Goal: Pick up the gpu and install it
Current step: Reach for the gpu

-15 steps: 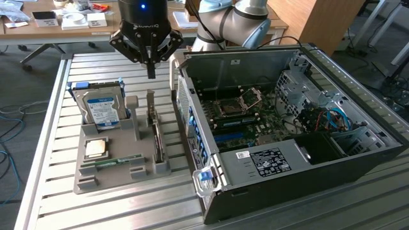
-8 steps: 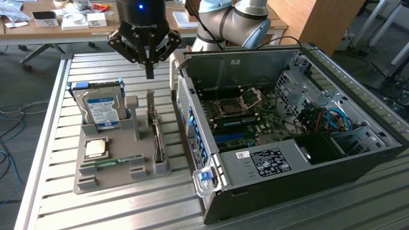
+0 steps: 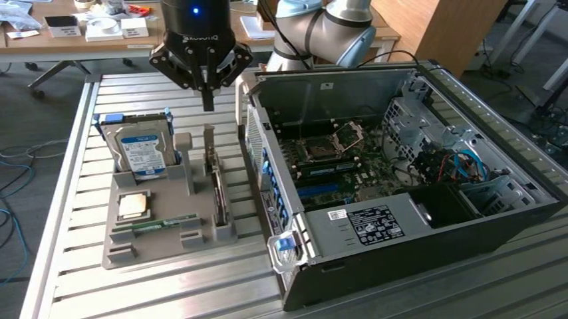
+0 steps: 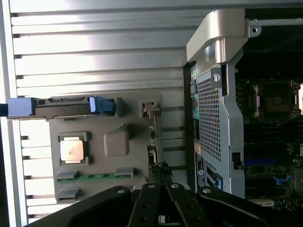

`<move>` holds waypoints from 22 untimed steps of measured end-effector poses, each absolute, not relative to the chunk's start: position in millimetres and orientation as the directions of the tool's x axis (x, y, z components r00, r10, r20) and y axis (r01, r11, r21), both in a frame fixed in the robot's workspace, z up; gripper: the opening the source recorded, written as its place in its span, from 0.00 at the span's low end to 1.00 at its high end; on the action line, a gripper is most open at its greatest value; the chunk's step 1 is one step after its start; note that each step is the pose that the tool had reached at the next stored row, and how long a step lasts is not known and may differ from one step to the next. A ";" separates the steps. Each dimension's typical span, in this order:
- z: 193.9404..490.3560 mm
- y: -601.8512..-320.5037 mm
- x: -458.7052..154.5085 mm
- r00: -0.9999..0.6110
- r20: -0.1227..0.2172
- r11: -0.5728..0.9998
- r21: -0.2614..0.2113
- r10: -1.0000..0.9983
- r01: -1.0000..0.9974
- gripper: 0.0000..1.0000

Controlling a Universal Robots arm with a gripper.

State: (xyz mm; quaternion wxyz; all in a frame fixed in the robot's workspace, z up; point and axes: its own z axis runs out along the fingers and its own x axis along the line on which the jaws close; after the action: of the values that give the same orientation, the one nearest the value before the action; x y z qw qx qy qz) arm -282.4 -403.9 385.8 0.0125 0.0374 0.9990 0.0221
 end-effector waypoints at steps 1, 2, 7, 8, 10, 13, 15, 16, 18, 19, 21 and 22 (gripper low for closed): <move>385.8 -404.8 -282.4 -0.997 -0.023 0.996 0.045 0.075 0.074 0.11; 385.8 -405.8 -282.5 -0.997 -0.023 0.996 0.045 0.075 0.074 0.11; 385.8 -412.5 -282.8 -0.997 -0.023 0.996 0.045 0.075 0.074 0.11; 385.7 -414.2 -282.8 -0.997 -0.023 0.996 0.045 0.075 0.074 0.11; 385.7 -417.6 -283.0 -0.997 -0.023 0.996 0.045 0.075 0.074 0.11; 385.7 -423.2 -283.5 -0.997 -0.023 0.996 0.045 0.075 0.074 0.11; 385.7 -426.8 -283.8 -0.997 -0.023 0.996 0.045 0.075 0.074 0.11; 385.7 -428.3 -284.0 -0.997 -0.023 0.996 0.045 0.075 0.074 0.11; 385.7 -431.3 -284.6 -0.997 -0.023 0.996 0.045 0.075 0.074 0.11; 385.7 -432.2 -284.9 -0.997 -0.023 0.996 0.045 0.075 0.074 0.11; 385.7 -433.1 -286.3 -0.997 -0.023 0.996 0.045 0.075 0.074 0.11; 385.6 -433.3 -287.3 -0.997 -0.023 0.996 0.045 0.075 0.074 0.11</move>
State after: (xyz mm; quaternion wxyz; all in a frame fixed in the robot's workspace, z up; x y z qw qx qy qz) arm -287.3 -433.3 385.6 0.0125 0.0374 0.9990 0.0221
